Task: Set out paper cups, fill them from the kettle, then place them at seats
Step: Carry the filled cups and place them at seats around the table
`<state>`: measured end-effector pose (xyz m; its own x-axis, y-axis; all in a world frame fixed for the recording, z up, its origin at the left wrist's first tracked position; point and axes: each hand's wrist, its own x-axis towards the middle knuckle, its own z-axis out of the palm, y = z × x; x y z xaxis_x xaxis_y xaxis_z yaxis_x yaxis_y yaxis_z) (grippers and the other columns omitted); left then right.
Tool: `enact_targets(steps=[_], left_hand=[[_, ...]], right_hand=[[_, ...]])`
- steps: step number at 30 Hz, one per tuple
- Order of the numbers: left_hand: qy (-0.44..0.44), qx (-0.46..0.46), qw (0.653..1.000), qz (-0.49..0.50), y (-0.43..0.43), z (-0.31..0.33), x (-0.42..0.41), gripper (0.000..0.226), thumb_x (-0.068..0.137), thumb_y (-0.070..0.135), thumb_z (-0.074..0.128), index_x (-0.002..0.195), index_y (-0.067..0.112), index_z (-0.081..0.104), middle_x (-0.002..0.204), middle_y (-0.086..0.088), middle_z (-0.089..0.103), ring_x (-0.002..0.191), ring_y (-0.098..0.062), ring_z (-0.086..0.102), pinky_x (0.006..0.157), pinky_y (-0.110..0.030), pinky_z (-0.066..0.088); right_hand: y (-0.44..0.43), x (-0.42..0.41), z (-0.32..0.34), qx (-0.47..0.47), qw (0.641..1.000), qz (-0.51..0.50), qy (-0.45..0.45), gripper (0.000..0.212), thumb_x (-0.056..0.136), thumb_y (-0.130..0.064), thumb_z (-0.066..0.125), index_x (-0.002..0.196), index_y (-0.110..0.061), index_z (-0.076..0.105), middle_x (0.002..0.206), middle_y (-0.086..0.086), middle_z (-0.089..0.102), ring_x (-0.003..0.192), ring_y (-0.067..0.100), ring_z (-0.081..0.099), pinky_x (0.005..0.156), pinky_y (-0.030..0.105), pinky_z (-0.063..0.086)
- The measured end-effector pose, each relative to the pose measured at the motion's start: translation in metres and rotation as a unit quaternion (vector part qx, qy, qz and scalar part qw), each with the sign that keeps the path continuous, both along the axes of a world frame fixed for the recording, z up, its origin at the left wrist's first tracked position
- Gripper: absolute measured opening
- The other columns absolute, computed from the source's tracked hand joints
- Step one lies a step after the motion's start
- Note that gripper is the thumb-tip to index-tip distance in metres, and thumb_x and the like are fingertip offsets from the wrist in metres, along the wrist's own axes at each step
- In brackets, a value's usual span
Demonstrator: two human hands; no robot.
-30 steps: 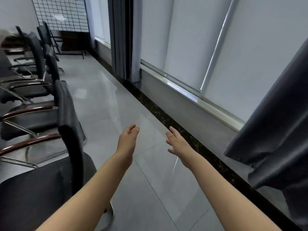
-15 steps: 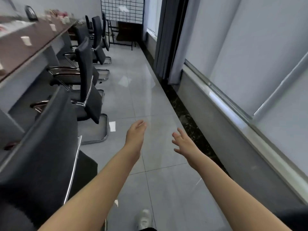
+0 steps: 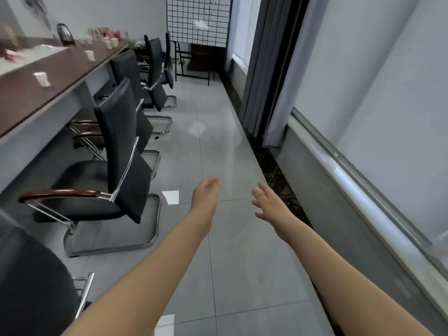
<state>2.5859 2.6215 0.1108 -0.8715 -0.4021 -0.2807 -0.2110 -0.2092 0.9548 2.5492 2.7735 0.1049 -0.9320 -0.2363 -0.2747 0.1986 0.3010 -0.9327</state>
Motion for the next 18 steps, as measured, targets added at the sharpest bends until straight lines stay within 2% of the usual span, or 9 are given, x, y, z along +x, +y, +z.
enact_targets(steps=[4, 7, 13, 15, 18], left_hand=[[0.0, 0.002, 1.0, 0.017, -0.021, -0.001, -0.078, 0.038, 0.097, 0.028, 0.049, 0.133, 0.018, 0.051, 0.134, 0.003, 0.053, 0.122, -0.011, 0.047, 0.104, -0.029, 0.036], [0.001, 0.0, 1.0, 0.029, -0.038, -0.009, -0.143, 0.035, 0.097, 0.026, 0.049, 0.13, 0.018, 0.053, 0.131, 0.003, 0.055, 0.112, -0.008, 0.048, 0.097, -0.025, 0.036], [-0.017, -0.006, 0.997, 0.075, -0.076, -0.014, -0.301, 0.027, 0.095, 0.024, 0.052, 0.121, 0.021, 0.057, 0.125, 0.003, 0.057, 0.108, -0.01, 0.051, 0.089, -0.023, 0.036], [-0.019, -0.005, 0.997, 0.077, -0.087, -0.011, -0.35, 0.027, 0.095, 0.025, 0.051, 0.122, 0.023, 0.057, 0.119, 0.007, 0.056, 0.104, -0.008, 0.05, 0.087, -0.022, 0.036], [-0.024, -0.016, 0.995, 0.095, -0.108, -0.005, -0.412, 0.019, 0.096, 0.023, 0.051, 0.114, 0.026, 0.056, 0.105, 0.011, 0.056, 0.097, -0.007, 0.051, 0.081, -0.021, 0.039]], right_hand=[[-0.023, -0.083, -0.006, -0.005, 1.0, 0.01, -0.002, 0.056, 0.102, -0.037, 0.038, 0.152, -0.022, 0.017, 0.152, 0.002, 0.034, 0.134, 0.02, 0.041, 0.105, 0.037, 0.04], [-0.039, -0.152, -0.016, -0.007, 1.0, 0.02, 0.003, 0.056, 0.102, -0.036, 0.038, 0.152, -0.021, 0.016, 0.152, 0.003, 0.035, 0.133, 0.02, 0.041, 0.105, 0.038, 0.04], [-0.078, -0.319, -0.02, -0.015, 0.999, 0.039, 0.008, 0.055, 0.102, -0.035, 0.038, 0.152, -0.02, 0.018, 0.15, 0.004, 0.037, 0.131, 0.019, 0.043, 0.106, 0.039, 0.041], [-0.092, -0.374, -0.018, -0.018, 0.998, 0.054, 0.003, 0.054, 0.102, -0.035, 0.038, 0.151, -0.02, 0.02, 0.149, 0.003, 0.038, 0.13, 0.018, 0.043, 0.105, 0.038, 0.041], [-0.115, -0.445, -0.012, -0.009, 0.997, 0.079, -0.005, 0.053, 0.102, -0.036, 0.037, 0.151, -0.02, 0.022, 0.149, 0.002, 0.038, 0.128, 0.017, 0.044, 0.103, 0.036, 0.042]])
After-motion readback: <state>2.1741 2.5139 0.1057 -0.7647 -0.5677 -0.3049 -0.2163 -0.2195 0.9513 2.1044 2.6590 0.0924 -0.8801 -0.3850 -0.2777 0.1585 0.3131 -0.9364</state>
